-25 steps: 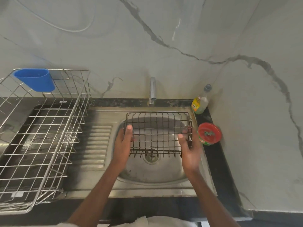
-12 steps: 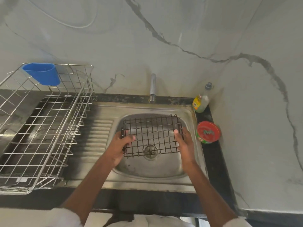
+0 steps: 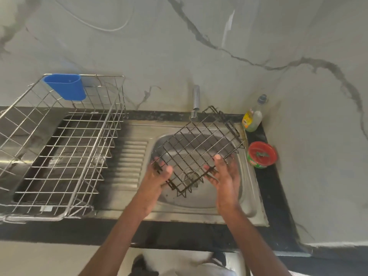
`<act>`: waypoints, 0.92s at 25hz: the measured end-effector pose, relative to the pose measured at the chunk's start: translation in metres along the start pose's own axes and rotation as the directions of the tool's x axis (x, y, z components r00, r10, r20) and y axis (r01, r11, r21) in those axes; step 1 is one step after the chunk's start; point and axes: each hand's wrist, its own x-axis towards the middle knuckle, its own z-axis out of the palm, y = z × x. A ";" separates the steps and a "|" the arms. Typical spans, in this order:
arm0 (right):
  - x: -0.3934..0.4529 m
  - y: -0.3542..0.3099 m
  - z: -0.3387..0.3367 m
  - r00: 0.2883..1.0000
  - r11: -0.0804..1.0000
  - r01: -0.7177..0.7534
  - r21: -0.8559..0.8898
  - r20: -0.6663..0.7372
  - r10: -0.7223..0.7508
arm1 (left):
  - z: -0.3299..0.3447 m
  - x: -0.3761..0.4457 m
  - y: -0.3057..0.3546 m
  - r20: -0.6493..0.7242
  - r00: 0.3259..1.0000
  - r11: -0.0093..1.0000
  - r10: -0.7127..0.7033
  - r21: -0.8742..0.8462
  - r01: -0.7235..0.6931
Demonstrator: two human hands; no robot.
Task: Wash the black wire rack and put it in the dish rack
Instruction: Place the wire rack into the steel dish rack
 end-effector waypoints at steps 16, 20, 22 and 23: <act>-0.026 -0.115 0.333 0.926 0.573 0.356 -0.738 0.195 -0.324 | -0.204 0.038 0.191 0.063 0.984 0.962 0.170 0.207 -0.179; -0.005 -0.120 0.367 0.965 0.739 0.262 -0.620 0.153 -0.213 | -0.238 0.050 0.208 0.029 0.981 0.975 0.192 0.110 -0.194; 0.002 -0.115 0.389 0.985 0.837 0.158 -0.524 0.144 -0.096 | -0.263 0.061 0.220 -0.001 0.973 0.971 0.231 0.056 -0.231; 0.001 -0.110 0.399 0.988 0.857 0.107 -0.504 0.150 -0.035 | -0.275 0.066 0.225 -0.009 0.971 0.969 0.241 0.063 -0.240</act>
